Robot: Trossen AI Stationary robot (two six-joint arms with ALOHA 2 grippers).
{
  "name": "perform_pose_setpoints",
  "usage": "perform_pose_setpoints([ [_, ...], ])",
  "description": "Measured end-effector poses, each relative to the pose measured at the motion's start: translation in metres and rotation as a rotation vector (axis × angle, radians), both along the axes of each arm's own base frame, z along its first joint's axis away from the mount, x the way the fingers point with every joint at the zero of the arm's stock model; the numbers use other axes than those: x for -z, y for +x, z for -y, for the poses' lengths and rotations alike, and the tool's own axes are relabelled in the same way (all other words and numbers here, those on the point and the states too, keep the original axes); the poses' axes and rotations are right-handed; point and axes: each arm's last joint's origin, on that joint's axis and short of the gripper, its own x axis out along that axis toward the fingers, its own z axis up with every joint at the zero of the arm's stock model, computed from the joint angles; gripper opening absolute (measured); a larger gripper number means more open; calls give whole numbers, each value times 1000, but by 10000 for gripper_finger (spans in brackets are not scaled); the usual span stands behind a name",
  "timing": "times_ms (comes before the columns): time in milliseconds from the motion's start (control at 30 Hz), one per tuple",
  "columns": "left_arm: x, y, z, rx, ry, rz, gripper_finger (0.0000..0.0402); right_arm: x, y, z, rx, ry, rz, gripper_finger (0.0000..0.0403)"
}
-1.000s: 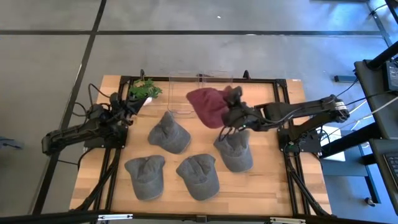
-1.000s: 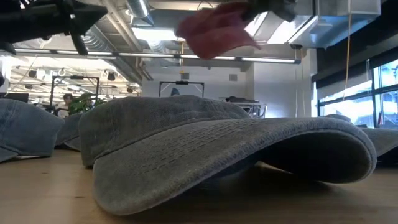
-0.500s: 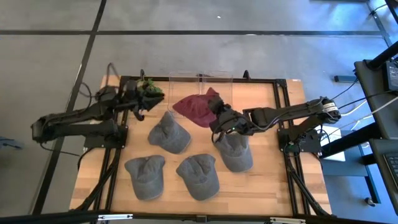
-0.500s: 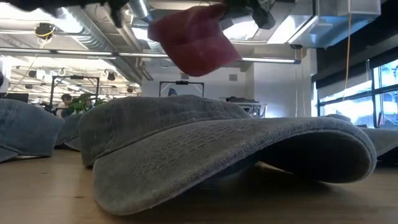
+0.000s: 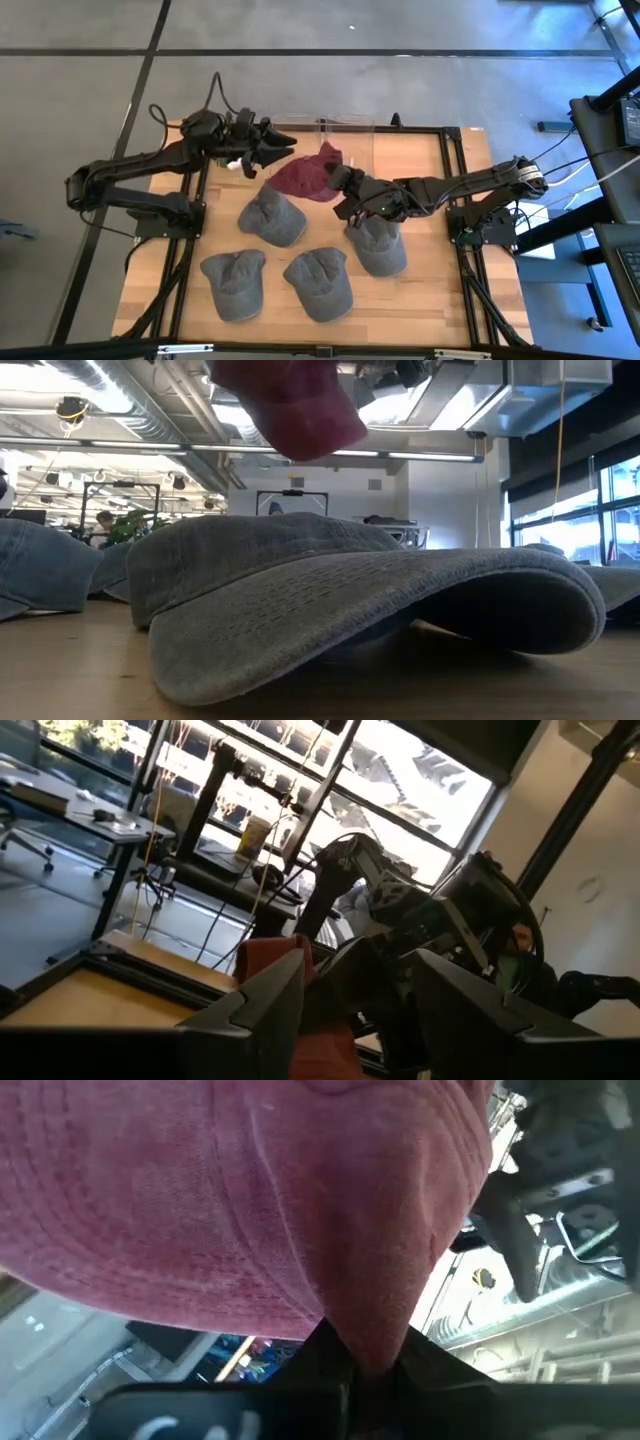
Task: Pick & Place hat
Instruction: Put the red cap into the left transparent bin
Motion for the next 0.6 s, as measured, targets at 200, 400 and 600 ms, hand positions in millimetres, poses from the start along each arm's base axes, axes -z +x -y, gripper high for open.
perform_pose_setpoints([
  [200,6,1,-10,12,-153,-130,182,-4,1,-1,-20,-50,-3,17],
  [400,19,6,-16,5,-274,-222,182,-9,2,-2,-26,-59,34,17],
  [600,22,10,-13,88,-301,-241,182,-8,2,-3,-28,-61,31,17],
])
